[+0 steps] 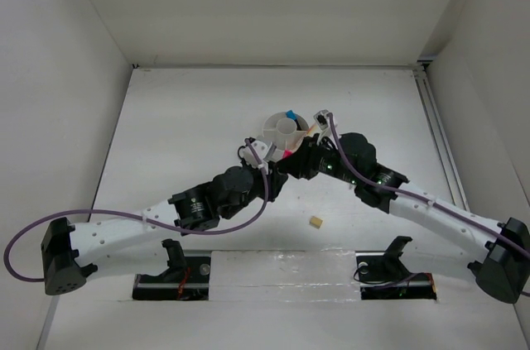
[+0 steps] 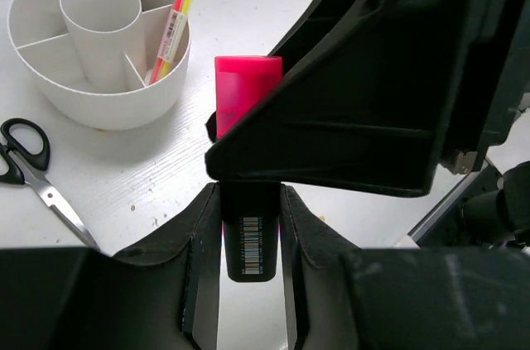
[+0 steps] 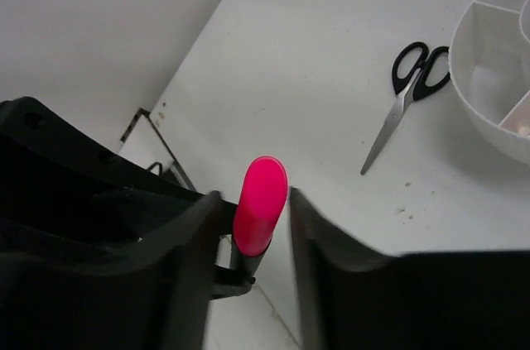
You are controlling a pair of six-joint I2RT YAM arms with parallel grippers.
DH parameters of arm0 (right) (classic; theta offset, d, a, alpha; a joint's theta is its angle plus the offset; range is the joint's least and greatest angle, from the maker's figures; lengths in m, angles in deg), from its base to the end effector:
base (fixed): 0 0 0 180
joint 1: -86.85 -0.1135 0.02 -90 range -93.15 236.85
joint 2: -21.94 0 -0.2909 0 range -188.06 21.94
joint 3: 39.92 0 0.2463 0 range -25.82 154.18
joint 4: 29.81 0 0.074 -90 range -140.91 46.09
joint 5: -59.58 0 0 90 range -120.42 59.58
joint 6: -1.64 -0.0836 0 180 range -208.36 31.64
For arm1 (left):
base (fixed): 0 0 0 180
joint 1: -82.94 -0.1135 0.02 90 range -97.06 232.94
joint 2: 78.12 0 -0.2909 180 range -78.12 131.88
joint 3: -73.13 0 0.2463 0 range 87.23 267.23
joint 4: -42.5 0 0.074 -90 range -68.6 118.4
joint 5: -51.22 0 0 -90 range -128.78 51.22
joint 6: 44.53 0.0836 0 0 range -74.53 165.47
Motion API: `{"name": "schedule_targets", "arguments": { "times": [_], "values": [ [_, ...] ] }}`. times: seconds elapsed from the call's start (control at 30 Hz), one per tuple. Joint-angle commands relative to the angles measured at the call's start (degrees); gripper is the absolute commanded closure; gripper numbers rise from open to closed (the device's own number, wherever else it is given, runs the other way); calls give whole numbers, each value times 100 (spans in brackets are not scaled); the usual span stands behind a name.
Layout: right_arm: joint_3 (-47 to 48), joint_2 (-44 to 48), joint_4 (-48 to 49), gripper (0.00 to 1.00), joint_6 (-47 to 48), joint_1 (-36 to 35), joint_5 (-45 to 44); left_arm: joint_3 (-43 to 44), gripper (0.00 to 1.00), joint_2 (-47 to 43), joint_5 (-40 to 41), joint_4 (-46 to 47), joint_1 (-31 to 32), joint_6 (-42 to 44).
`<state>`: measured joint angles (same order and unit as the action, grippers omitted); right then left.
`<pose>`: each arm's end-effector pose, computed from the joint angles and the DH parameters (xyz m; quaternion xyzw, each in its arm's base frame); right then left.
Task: Sort the stationery into containers
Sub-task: Place the pen in the storage box.
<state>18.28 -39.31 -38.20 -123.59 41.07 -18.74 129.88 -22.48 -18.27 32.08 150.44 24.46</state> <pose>0.1823 0.2116 0.3245 -0.1349 0.7609 0.4690 0.4277 0.1236 -0.2219 0.3338 0.1901 0.7346 -0.3474 0.5510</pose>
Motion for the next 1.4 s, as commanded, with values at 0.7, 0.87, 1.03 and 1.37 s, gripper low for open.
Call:
{"name": "schedule_targets", "arguments": {
  "times": [0.7, 0.87, 1.03, 1.37],
  "values": [
    [2296, -2144, 1045, 100, 3206, 2159, 1211, 1148, 0, -562, 338, -2950, -1, -1035],
    [2735, -3005, 1406, 100, 3206, 2547, 1899, 1141, 0, -1333, 919, -3620, -1, -1291],
    [2859, -3542, 1502, 100, 3294, 2679, 2311, 885, 0, -1977, 585, -3102, -1, -1036],
    [2806, -3991, 1643, 100, 3470, 2679, 2259, 893, 0, -1494, 410, -3023, -1, -904]
  ]
}}
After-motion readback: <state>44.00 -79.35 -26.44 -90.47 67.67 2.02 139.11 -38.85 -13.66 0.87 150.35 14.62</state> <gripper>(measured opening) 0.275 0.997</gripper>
